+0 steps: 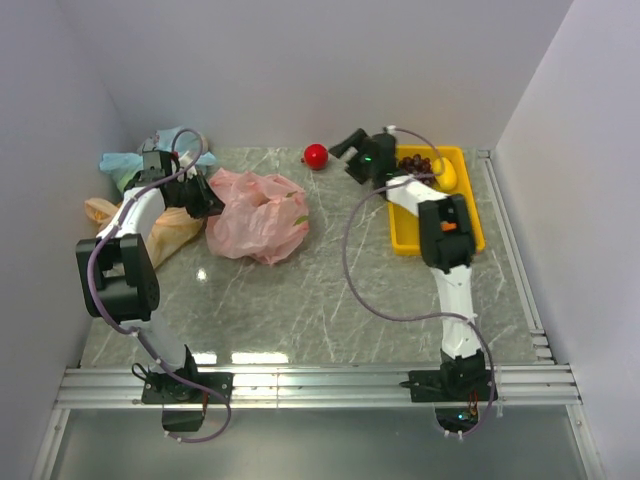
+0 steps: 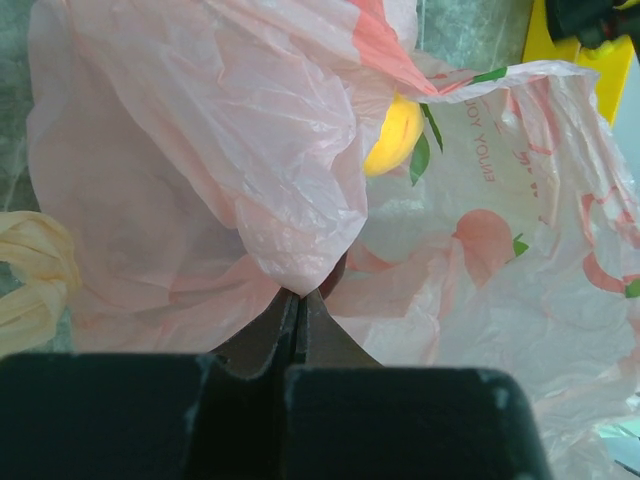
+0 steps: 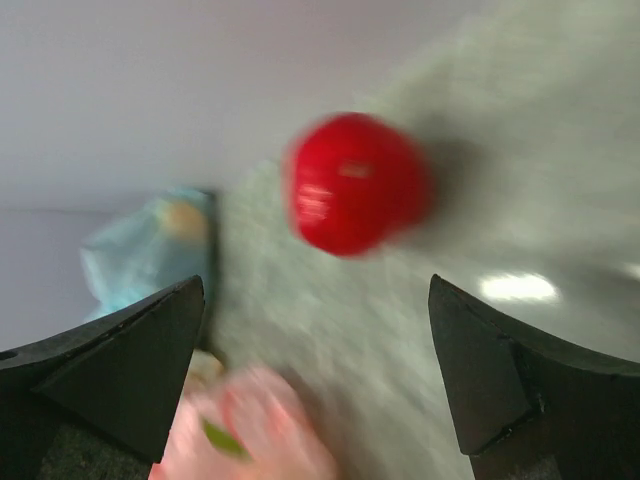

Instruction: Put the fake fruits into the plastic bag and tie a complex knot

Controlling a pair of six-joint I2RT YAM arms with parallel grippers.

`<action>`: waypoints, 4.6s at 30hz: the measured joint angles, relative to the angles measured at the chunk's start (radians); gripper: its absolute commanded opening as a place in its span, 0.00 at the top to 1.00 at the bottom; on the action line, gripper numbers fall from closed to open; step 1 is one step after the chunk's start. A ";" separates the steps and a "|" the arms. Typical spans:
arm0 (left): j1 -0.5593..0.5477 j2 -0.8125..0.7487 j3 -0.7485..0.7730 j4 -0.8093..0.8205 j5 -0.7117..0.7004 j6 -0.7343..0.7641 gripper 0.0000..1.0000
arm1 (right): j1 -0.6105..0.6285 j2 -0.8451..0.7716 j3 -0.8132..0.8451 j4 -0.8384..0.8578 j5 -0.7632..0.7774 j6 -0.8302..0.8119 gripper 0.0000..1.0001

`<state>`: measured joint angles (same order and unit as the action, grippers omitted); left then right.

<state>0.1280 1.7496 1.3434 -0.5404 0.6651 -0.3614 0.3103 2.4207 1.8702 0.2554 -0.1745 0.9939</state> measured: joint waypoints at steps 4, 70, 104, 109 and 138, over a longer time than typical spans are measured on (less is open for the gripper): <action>0.000 0.000 0.000 0.005 0.004 -0.007 1.00 | -0.116 -0.228 -0.230 -0.078 -0.092 -0.072 0.00; 0.048 0.048 0.005 -0.026 0.011 0.001 1.00 | 0.135 0.384 0.554 -0.080 0.192 0.111 0.00; -0.194 0.032 0.117 -0.074 0.005 0.306 0.97 | 0.027 -0.124 0.388 -0.726 -0.761 -1.192 0.00; -0.198 0.032 0.132 -0.074 0.025 0.359 0.96 | 0.068 -0.119 0.345 -0.864 -0.708 -1.363 0.00; -0.214 0.176 0.534 0.233 -0.127 0.258 0.12 | -0.076 -0.320 -0.016 -0.959 -0.517 -1.312 1.00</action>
<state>-0.0864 1.9259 1.8778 -0.3077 0.5385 -0.1036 0.2348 2.1006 1.8538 -0.7033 -0.6910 -0.3180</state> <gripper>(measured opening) 0.868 0.007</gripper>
